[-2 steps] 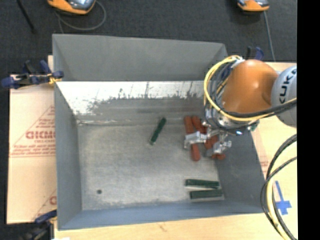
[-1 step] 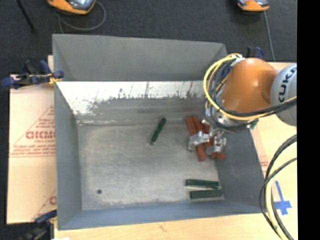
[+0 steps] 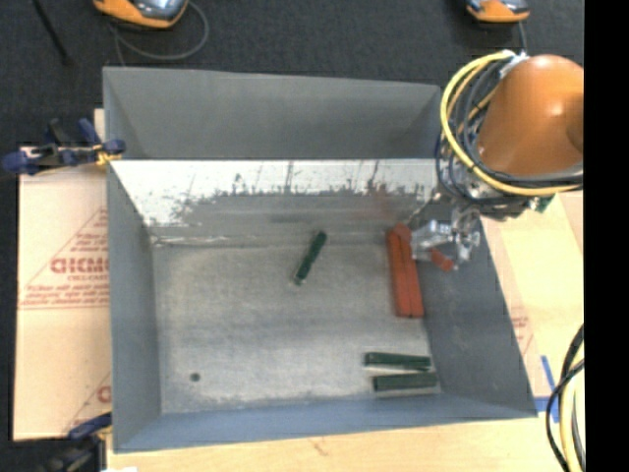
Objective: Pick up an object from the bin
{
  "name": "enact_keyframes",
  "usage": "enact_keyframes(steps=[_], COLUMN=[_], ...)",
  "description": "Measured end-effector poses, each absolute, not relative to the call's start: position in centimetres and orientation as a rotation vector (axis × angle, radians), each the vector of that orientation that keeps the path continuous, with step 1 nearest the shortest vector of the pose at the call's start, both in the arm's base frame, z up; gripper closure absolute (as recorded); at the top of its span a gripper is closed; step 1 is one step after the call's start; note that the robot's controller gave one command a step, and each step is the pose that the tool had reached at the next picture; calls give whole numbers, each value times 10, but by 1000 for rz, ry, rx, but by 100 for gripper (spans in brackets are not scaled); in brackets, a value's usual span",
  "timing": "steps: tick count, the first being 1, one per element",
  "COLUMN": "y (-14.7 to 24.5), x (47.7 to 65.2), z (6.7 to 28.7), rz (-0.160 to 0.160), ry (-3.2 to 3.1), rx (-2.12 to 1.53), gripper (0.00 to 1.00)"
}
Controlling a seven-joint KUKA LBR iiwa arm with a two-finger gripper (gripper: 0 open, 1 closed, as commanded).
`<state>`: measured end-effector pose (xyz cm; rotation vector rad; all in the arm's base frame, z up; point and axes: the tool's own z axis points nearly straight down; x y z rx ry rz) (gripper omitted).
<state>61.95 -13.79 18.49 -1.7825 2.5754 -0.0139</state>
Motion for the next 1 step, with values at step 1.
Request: enact_keyframes(steps=[1], y=[-157], x=[621], z=[285], rz=[-15], ry=[2576], rx=[-1784], gripper=[100])
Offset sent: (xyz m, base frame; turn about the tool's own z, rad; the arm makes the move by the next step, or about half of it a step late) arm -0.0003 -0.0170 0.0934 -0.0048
